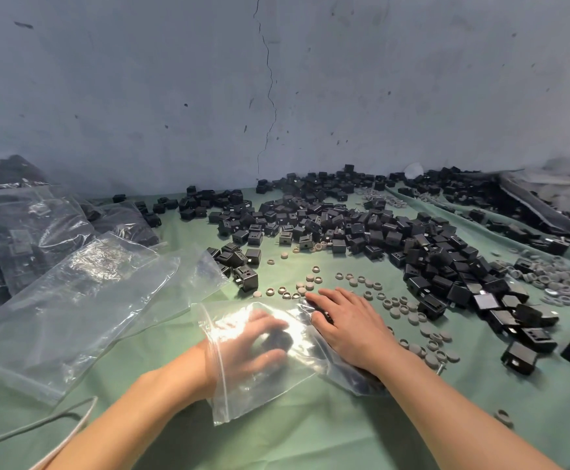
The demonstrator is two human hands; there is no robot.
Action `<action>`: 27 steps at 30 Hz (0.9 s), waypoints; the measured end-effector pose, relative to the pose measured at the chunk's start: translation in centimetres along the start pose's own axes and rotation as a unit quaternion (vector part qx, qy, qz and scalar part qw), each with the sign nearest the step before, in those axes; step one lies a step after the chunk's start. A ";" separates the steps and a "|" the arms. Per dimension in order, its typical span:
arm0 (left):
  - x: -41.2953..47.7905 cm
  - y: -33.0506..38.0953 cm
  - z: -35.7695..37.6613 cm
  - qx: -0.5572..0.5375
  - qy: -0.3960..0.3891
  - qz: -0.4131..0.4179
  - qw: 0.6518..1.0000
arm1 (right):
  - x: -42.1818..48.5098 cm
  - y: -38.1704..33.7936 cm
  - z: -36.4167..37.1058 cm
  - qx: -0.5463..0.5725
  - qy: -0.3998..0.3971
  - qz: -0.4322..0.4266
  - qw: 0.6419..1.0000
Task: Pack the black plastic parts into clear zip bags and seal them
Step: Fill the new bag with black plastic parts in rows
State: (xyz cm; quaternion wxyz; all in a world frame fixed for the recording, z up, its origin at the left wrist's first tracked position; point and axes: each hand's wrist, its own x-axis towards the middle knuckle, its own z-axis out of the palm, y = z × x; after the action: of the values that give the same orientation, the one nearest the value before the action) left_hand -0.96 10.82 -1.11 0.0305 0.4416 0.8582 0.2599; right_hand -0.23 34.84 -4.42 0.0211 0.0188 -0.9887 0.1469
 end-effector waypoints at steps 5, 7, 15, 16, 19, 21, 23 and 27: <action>0.9 1.8 1.9 -0.073 -0.020 0.005 0.997 | -0.1 0.0 -0.1 0.004 -0.001 0.001 1.000; 0.2 1.7 1.7 -0.076 -0.026 0.025 0.996 | 0.0 0.1 -0.1 0.005 -0.001 0.001 1.000; -0.2 0.2 0.6 -0.049 -0.086 -0.016 0.995 | 0.0 0.1 0.0 0.007 0.001 -0.002 1.000; 0.0 0.8 0.4 -0.062 -0.084 -0.015 0.994 | 0.0 0.1 0.0 0.007 0.001 -0.003 1.000; 0.2 1.9 0.4 -0.084 -0.055 -0.046 0.994 | 0.0 0.0 0.0 0.012 0.000 -0.001 1.000; 0.4 2.0 0.3 -0.120 -0.073 -0.047 0.989 | 0.1 0.1 0.0 0.015 0.001 0.001 1.000; 0.5 2.1 -0.4 -0.114 -0.165 -0.041 0.979 | 0.1 0.1 -0.1 0.017 0.000 0.003 1.000; 0.7 0.7 -1.7 -0.094 -0.245 -0.072 0.962 | 0.0 0.1 0.0 0.016 0.001 0.005 1.000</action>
State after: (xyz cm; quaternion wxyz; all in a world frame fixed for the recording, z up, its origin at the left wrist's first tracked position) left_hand -1.31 10.99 0.79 0.3003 0.4237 0.8257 0.2202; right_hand -0.27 34.98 -4.46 0.0210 0.0139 -0.9864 0.1626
